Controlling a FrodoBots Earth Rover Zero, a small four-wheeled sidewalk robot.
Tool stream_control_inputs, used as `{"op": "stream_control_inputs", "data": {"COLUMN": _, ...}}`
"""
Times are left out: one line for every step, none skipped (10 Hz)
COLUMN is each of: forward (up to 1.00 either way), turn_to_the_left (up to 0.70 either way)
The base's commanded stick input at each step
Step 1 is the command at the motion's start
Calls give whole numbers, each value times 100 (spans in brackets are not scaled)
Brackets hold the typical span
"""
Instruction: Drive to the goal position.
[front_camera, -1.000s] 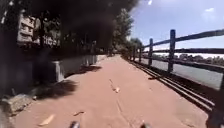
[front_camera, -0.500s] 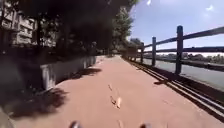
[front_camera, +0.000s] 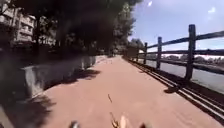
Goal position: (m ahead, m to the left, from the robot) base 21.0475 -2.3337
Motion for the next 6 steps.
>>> {"op": "stream_control_inputs", "data": {"forward": 85, "turn_to_the_left": 0}}
{"op": "stream_control_inputs", "data": {"forward": 85, "turn_to_the_left": 0}}
{"op": "stream_control_inputs", "data": {"forward": 85, "turn_to_the_left": 0}}
{"op": "stream_control_inputs", "data": {"forward": 85, "turn_to_the_left": 0}}
{"op": "stream_control_inputs", "data": {"forward": 85, "turn_to_the_left": 0}}
{"op": "stream_control_inputs", "data": {"forward": 85, "turn_to_the_left": 0}}
